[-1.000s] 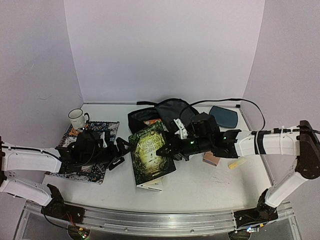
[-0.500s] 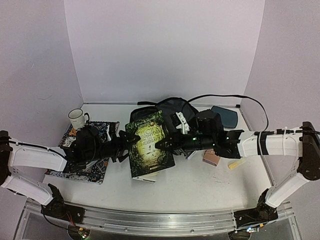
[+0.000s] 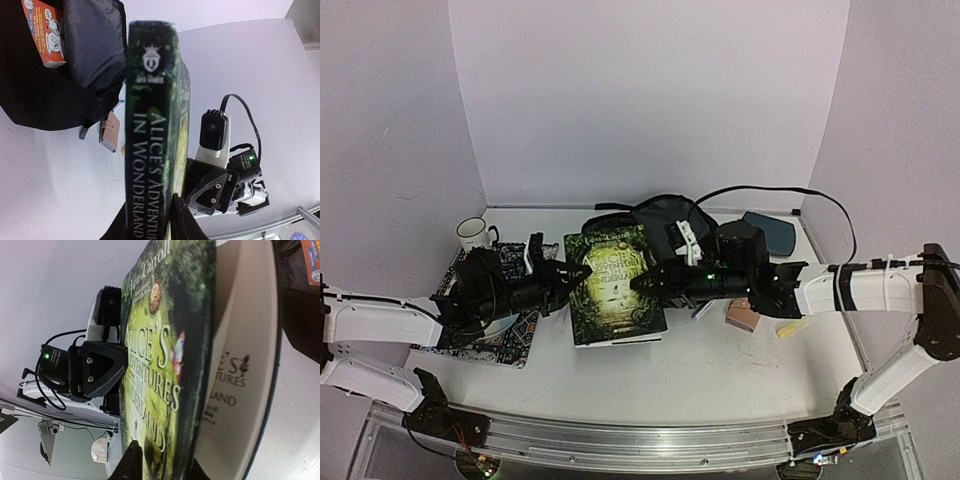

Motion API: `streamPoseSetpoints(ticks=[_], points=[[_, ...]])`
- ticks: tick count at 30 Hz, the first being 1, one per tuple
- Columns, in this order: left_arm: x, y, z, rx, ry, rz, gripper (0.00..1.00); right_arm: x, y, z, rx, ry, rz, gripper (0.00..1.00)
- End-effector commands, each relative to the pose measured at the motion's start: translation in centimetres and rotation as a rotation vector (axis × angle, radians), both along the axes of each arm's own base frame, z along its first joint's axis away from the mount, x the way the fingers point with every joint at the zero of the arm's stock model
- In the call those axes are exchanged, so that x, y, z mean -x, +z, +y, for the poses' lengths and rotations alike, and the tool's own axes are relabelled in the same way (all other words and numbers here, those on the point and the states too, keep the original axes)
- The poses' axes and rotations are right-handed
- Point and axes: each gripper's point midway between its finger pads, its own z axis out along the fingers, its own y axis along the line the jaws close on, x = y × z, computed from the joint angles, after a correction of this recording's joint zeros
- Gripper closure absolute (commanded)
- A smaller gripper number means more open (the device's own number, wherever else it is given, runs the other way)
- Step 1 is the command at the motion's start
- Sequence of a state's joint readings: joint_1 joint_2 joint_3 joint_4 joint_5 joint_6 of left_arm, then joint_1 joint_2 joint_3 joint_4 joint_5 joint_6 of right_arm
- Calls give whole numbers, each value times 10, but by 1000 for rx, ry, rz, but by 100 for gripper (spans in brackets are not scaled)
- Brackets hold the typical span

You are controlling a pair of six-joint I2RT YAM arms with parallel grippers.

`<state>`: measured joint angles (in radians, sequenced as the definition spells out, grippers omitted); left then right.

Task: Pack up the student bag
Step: Pass from the right arm to the left

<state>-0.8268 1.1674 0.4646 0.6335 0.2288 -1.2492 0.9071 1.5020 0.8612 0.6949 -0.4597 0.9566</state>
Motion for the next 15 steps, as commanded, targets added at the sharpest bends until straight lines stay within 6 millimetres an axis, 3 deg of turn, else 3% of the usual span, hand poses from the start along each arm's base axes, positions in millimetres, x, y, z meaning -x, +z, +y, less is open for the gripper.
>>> streamPoseSetpoints(ticks=[1,6,12,15], points=[[1,36,7,86,24,-111,84,-11,7,-1,26,-49,-46,60],[-2,34,14,62,59,-141,86,-25,-3,-18,146,-149,-71,44],[-12,32,18,40,45,-151,96,-44,-6,-54,184,-203,-111,28],[-16,40,12,35,-11,-176,100,-50,-1,-55,185,-174,-147,21]])
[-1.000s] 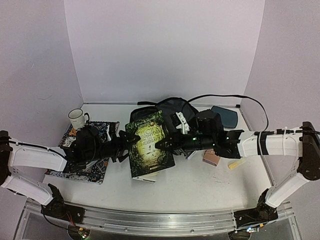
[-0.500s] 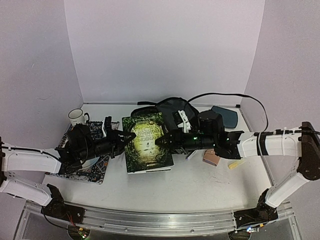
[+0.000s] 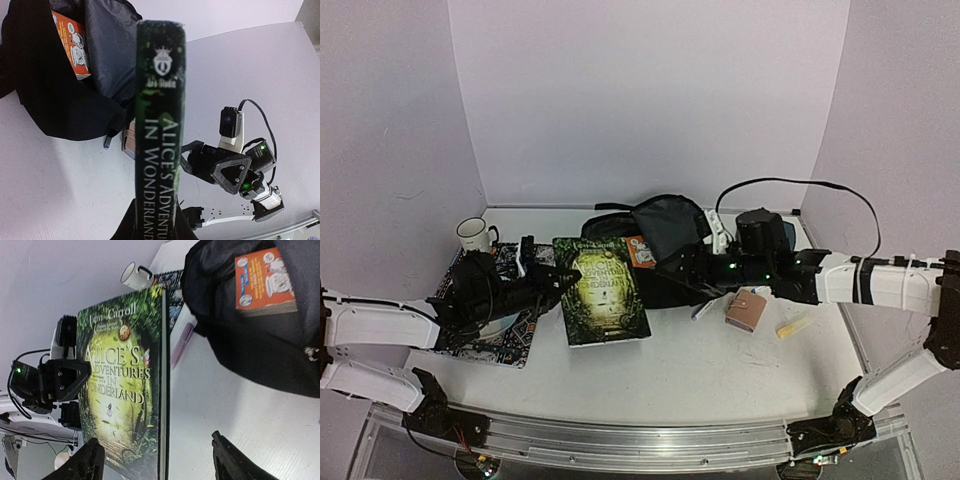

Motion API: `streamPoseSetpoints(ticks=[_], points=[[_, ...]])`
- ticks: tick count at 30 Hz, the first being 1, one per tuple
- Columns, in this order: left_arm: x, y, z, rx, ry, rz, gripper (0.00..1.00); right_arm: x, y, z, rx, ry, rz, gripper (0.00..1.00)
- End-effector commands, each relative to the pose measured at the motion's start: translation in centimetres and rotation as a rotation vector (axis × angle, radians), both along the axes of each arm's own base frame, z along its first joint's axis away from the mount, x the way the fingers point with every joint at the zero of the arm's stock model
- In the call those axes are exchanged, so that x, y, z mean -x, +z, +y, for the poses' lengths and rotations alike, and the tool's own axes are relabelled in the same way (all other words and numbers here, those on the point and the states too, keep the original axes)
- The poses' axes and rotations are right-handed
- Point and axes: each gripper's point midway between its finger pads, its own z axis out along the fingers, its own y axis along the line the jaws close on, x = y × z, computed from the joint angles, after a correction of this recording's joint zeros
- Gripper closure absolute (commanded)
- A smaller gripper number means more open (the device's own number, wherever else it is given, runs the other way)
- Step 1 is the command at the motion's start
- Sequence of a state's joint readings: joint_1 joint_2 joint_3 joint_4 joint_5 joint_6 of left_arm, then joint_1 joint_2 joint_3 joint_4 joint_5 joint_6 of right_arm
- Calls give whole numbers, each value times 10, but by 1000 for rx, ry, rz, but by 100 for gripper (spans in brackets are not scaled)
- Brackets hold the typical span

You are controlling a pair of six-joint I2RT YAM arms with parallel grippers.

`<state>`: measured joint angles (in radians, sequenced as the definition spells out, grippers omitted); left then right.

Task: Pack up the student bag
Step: Pass from the right arm to the left, then pass from the left arm to the right

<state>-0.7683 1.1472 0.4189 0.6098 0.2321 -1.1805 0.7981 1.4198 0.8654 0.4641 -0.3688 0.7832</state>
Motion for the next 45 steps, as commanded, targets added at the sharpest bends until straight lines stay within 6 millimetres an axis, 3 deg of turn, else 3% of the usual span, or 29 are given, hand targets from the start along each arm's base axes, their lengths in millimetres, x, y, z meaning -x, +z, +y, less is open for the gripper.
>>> streamPoseSetpoints(ticks=[1,9,18,23,28,30,34,36,41,45], points=[[-5,64,-12,101,-95,-166,100,-4,18,-6,14,45,-91,18],[4,91,-44,113,-293,-236,100,-20,27,11,-12,154,-133,8],[12,112,-62,127,-443,-297,100,-14,44,17,-87,288,-186,11],[9,118,-64,131,-485,-315,100,-4,55,17,-132,360,-223,28],[1,113,-62,124,-501,-299,100,1,66,13,-186,399,-237,57],[-3,110,-60,120,-491,-287,100,1,69,13,-203,405,-233,73],[-18,99,-52,113,-436,-244,94,-2,76,11,-242,383,-223,99],[-24,97,-48,112,-403,-227,88,-4,79,10,-270,366,-211,100],[-41,84,-35,110,-267,-170,57,-12,94,-1,-372,279,-172,100],[-49,70,-22,113,-158,-106,45,-24,106,-15,-461,169,-146,100]])
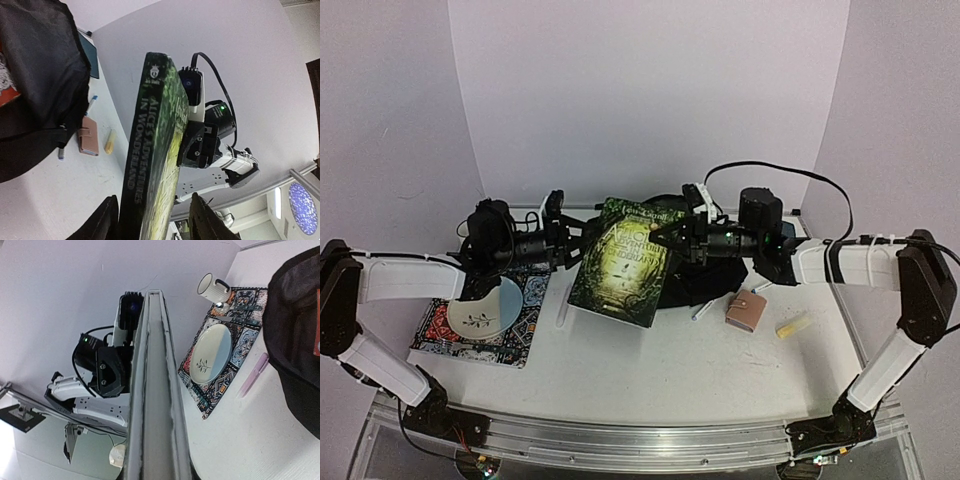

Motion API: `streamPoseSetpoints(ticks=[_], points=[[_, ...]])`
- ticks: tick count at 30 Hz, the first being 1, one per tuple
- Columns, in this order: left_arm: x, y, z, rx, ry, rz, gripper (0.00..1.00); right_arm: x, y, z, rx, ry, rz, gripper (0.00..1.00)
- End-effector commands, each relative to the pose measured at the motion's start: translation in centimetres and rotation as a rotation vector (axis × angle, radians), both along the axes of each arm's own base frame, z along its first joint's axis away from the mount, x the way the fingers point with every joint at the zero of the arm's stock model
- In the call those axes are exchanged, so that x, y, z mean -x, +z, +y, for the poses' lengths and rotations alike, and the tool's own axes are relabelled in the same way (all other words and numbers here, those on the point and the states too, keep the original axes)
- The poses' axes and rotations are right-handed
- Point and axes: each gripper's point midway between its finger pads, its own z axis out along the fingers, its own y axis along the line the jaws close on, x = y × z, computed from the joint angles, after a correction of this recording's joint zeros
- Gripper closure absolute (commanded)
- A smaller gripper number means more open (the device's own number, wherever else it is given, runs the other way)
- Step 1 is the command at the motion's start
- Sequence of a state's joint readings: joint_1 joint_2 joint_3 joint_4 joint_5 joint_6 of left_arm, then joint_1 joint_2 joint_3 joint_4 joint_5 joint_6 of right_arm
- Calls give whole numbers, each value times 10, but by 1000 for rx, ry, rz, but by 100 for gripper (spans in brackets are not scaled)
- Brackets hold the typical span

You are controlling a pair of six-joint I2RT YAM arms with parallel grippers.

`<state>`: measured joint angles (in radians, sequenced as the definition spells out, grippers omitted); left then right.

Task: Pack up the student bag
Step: Pass from the left arm to the right, then pass from the right arm to the left

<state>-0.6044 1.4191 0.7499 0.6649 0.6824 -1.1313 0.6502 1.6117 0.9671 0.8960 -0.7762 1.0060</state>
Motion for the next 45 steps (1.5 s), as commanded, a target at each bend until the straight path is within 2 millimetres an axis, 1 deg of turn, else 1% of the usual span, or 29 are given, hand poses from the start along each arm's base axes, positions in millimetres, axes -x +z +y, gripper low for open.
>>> streamPoseSetpoints(ticks=[1,3,5,8,11,13,15,18,21,24,28,31,34,36,38,40,41,45], points=[[-11,4,20,48,156,40,41,-9,54,-25,-211,-121,-27,100],[-13,-5,28,54,206,86,31,-13,60,-33,-267,-164,-1,100],[-13,-9,35,65,247,115,22,-16,63,-39,-314,-195,30,100],[-12,-3,42,90,281,115,14,-20,66,-42,-362,-239,58,100],[-12,6,44,109,292,98,8,-23,70,-41,-399,-276,75,100],[-12,7,42,114,290,106,7,-23,74,-40,-431,-278,81,100],[-13,3,38,111,284,121,6,-22,80,-39,-465,-271,77,100],[-14,1,31,113,268,133,7,-23,82,-37,-486,-275,78,100],[-12,8,23,130,247,118,9,-24,82,-33,-504,-275,84,100],[-11,13,18,147,237,107,15,-25,81,-35,-534,-292,94,100],[-11,15,16,166,240,105,23,-26,81,-38,-573,-305,99,100],[-12,15,17,190,250,100,37,-26,82,-35,-576,-295,95,100],[-14,18,21,212,271,82,58,-27,76,-29,-560,-282,105,100],[-15,20,23,217,287,64,70,-29,67,-27,-544,-281,120,100],[-16,22,24,217,301,44,86,-32,54,-25,-520,-290,138,99],[-19,22,25,213,313,29,96,-33,43,-22,-492,-297,142,95],[-20,21,26,209,321,24,100,-35,36,-21,-468,-307,142,91],[-36,11,38,182,370,16,100,-45,8,-15,-322,-372,100,76]])
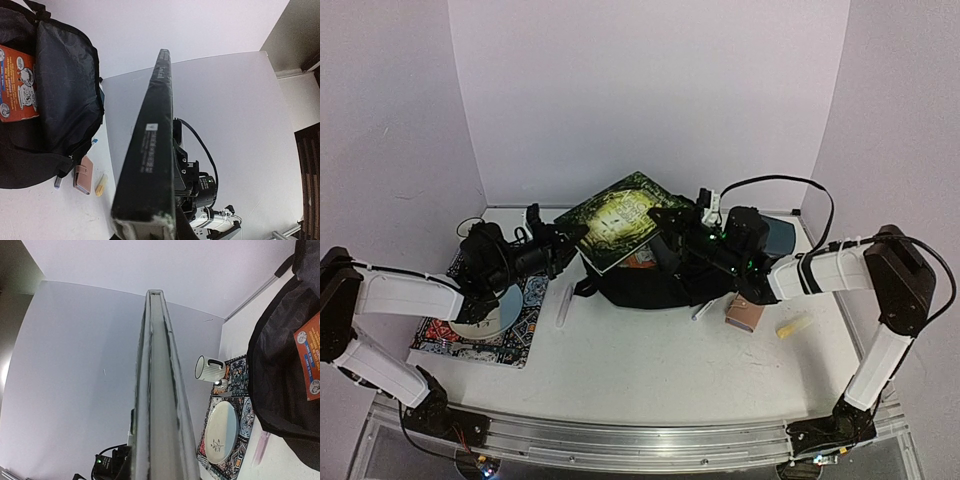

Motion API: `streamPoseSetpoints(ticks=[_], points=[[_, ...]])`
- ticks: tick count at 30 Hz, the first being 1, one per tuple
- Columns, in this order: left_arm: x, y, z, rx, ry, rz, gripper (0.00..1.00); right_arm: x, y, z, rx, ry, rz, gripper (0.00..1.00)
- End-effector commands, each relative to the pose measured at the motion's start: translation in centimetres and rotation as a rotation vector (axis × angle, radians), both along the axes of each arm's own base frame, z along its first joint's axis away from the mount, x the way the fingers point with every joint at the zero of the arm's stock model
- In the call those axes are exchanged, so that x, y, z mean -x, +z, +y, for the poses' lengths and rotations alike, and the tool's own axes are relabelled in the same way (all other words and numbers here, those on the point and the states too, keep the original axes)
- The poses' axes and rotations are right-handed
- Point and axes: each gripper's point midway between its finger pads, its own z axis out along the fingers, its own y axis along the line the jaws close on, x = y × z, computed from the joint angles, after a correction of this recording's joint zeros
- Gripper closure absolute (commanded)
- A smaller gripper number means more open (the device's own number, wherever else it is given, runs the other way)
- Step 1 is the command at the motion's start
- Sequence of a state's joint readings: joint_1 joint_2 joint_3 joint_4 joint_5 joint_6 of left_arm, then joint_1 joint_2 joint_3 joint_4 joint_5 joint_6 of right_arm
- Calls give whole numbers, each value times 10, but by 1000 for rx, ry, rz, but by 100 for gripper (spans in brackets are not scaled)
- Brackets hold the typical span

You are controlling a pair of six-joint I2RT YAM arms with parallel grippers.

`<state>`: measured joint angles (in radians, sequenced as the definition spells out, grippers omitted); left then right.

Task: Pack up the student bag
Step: Pass from the right arm to the left

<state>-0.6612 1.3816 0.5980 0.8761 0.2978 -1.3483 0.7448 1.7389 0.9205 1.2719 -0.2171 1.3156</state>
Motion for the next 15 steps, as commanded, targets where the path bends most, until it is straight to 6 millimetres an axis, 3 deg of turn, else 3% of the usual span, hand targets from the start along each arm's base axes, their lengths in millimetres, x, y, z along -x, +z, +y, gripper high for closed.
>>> streamPoseSetpoints(ticks=[1,8,11,15], points=[[-19,12,17,-17,78,-111,100,-2,-13,2,151,-68,-111,72],[-57,-6,58,-75,140,-95,100,-29,-56,12,495,-90,-148,44],[-69,-15,63,-107,129,-76,100,-42,-66,13,646,-134,-140,36],[-80,-27,56,-137,66,-37,100,-72,-80,-13,863,-303,-60,27]])
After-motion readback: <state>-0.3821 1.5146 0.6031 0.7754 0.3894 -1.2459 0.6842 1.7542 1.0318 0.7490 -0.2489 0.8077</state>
